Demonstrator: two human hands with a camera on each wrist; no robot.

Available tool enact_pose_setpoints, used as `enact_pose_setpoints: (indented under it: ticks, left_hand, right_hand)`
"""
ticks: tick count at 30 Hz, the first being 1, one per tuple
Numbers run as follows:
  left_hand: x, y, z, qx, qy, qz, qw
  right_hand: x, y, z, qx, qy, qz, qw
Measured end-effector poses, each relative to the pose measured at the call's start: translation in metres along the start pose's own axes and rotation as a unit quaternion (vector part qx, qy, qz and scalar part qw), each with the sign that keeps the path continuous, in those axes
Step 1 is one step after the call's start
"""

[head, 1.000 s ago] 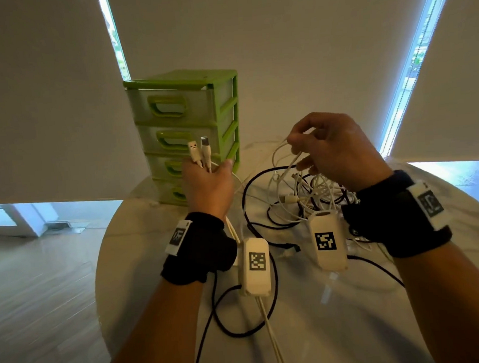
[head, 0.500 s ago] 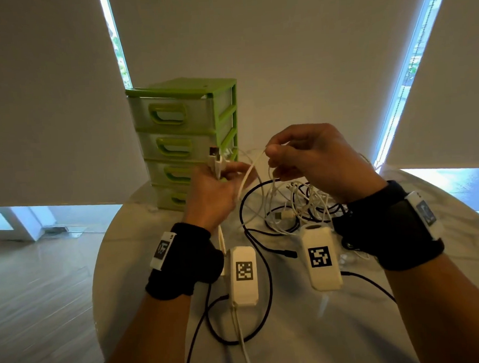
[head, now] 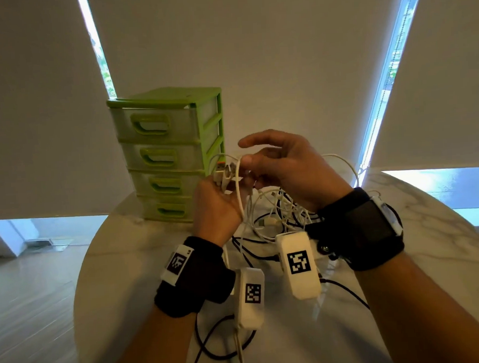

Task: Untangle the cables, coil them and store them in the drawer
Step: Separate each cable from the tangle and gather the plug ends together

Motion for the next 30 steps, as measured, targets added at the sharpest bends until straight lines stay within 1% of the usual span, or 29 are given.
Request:
enact_pose_setpoints:
  ticks: [1, 2, 3, 5, 7, 8, 9, 10, 12, 13, 14, 15, 19, 21, 23, 24, 25, 26, 27, 28, 30]
  left_hand:
    - [-0.001, 0.001, 0.0, -0.007, 0.001, -0.001, 1.0]
    - [-0.002, 0.0, 0.002, -0.006, 0.008, 0.003, 1.0]
    - [-0.003, 0.0, 0.006, 0.004, 0.024, 0.009, 1.0]
    - [-0.006, 0.0, 0.016, 0.049, 0.06, 0.03, 0.997]
    - [-0.009, 0.003, 0.024, 0.097, 0.075, 0.041, 0.992]
    - [-0.009, 0.006, 0.03, 0.125, 0.079, 0.042, 0.988]
    - [-0.011, 0.005, 0.036, 0.162, 0.086, 0.046, 0.982]
    - [-0.013, 0.005, 0.042, 0.206, 0.092, 0.055, 0.973]
    - [-0.018, 0.002, 0.05, 0.275, 0.097, 0.075, 0.953]
    - [-0.019, 0.002, 0.051, 0.291, 0.096, 0.08, 0.948]
    - [-0.021, 0.003, 0.051, 0.299, 0.099, 0.083, 0.945]
    - [-0.024, 0.005, 0.05, 0.304, 0.104, 0.085, 0.943]
    - [-0.057, 0.016, 0.05, 0.341, 0.122, 0.093, 0.928]
    - [-0.075, 0.02, 0.058, 0.351, 0.14, 0.097, 0.921]
    - [-0.084, 0.029, 0.057, 0.344, 0.121, 0.084, 0.927]
    - [-0.086, 0.035, 0.053, 0.334, 0.097, 0.07, 0.935]
    - [-0.084, 0.042, 0.048, 0.321, 0.067, 0.051, 0.943]
    - [-0.082, 0.051, 0.042, 0.311, 0.034, 0.03, 0.949]
    - [-0.078, 0.06, 0.034, 0.303, -0.003, 0.008, 0.953]
    - [-0.073, 0.069, 0.027, 0.301, -0.041, -0.012, 0.953]
    - [-0.061, 0.086, 0.013, 0.323, -0.102, -0.041, 0.94]
  right_hand:
    - [-0.001, 0.005, 0.001, -0.014, -0.007, -0.018, 1.0]
    - [-0.002, 0.011, 0.004, 0.002, -0.007, -0.038, 0.999]
    - [-0.003, 0.019, 0.008, 0.047, -0.008, -0.064, 0.997]
    - [-0.002, 0.039, 0.012, 0.152, -0.027, -0.132, 0.979]
    - [-0.002, 0.063, 0.021, 0.223, -0.045, -0.195, 0.954]
    - [-0.003, 0.072, 0.031, 0.245, -0.03, -0.209, 0.946]
    - [-0.006, 0.076, 0.045, 0.249, 0.005, -0.208, 0.946]
    - [-0.009, 0.075, 0.06, 0.227, 0.049, -0.202, 0.951]
    - [-0.01, 0.067, 0.084, 0.128, 0.125, -0.184, 0.967]
    - [-0.009, 0.062, 0.091, 0.079, 0.151, -0.178, 0.969]
    - [-0.008, 0.056, 0.096, 0.056, 0.166, -0.171, 0.97]
    - [-0.008, 0.048, 0.1, 0.059, 0.172, -0.162, 0.97]
    - [0.002, 0.032, 0.119, 0.129, 0.175, -0.17, 0.961]
    - [0.009, 0.027, 0.137, 0.129, 0.213, -0.165, 0.954]
    - [0.015, 0.011, 0.155, 0.178, 0.25, -0.151, 0.94]
    - [0.016, 0.003, 0.156, 0.223, 0.242, -0.156, 0.931]
    - [0.015, -0.004, 0.15, 0.26, 0.206, -0.158, 0.93]
    - [0.013, -0.011, 0.136, 0.28, 0.155, -0.144, 0.936]
    - [0.012, -0.021, 0.118, 0.294, 0.11, -0.112, 0.943]
    - [0.013, -0.032, 0.1, 0.319, 0.086, -0.067, 0.942]
    - [0.015, -0.051, 0.066, 0.383, 0.072, 0.03, 0.921]
Point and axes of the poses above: each hand's wrist, its own x-axis away from the middle knuckle, its own z-axis out of the back of the hand, y = z × x, the point moved 8 cm from there along -x, towards the middle knuckle, and after that the axes turned 12 degrees about -x, right-handed, at the moved point
